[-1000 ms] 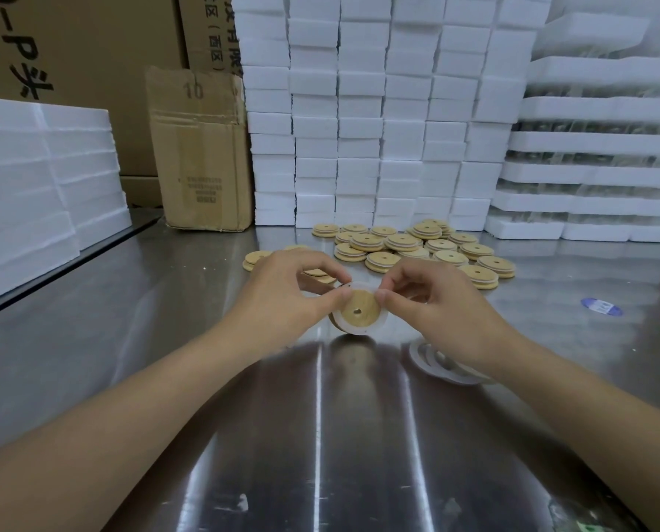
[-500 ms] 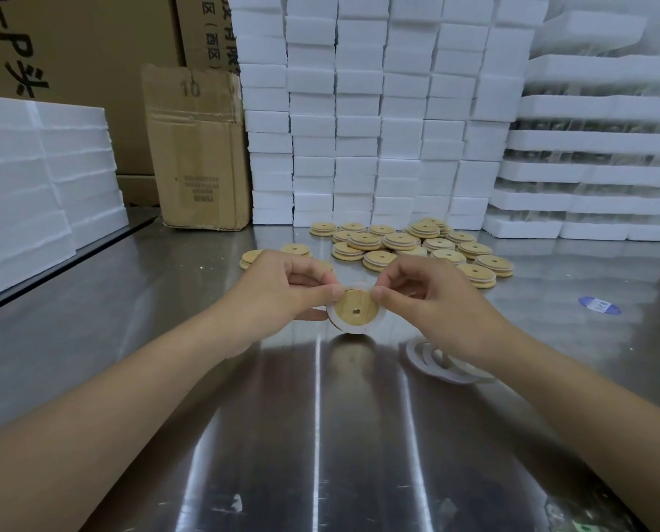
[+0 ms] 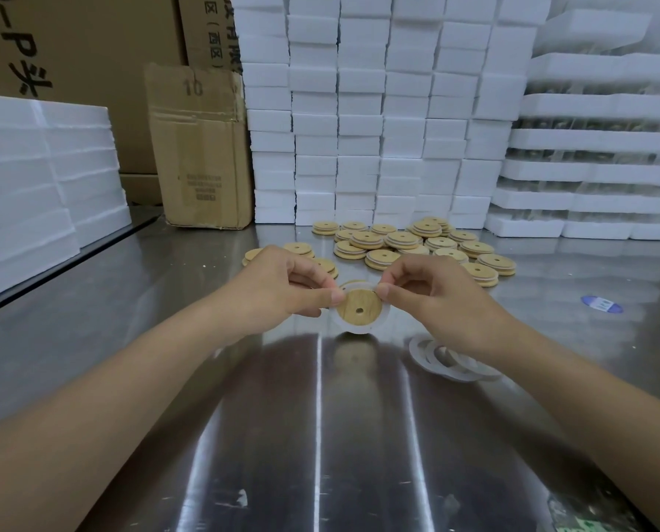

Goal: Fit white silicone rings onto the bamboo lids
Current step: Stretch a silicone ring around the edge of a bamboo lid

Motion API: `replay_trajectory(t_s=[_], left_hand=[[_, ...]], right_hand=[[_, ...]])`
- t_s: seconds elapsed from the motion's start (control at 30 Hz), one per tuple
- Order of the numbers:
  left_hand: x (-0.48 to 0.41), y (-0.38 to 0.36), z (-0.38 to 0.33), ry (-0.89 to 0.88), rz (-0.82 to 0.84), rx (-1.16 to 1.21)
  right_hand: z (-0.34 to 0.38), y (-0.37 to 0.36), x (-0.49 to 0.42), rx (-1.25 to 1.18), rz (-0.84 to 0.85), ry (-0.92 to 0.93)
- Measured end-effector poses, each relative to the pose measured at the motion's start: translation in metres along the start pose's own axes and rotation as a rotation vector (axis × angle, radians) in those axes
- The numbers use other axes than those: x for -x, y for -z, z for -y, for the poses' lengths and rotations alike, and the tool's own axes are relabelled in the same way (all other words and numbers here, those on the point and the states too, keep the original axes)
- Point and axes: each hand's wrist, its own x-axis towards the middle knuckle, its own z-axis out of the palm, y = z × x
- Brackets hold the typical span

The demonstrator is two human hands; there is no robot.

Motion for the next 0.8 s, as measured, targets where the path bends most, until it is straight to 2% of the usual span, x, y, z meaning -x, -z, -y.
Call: replay_trajectory(t_s=[0.43,0.8], left_hand=[[0.0016,0.0054,0.0019,0.049,-0.002,-0.050],[0.0021,0.0071,0.0032,0.034,0.083,-0.157]], right_hand=[[0.0015,0.0038,-0.0011,0.013,0.054,0.011],[0.0032,0.0107,0.0008,0.060,0.145,-0.092]])
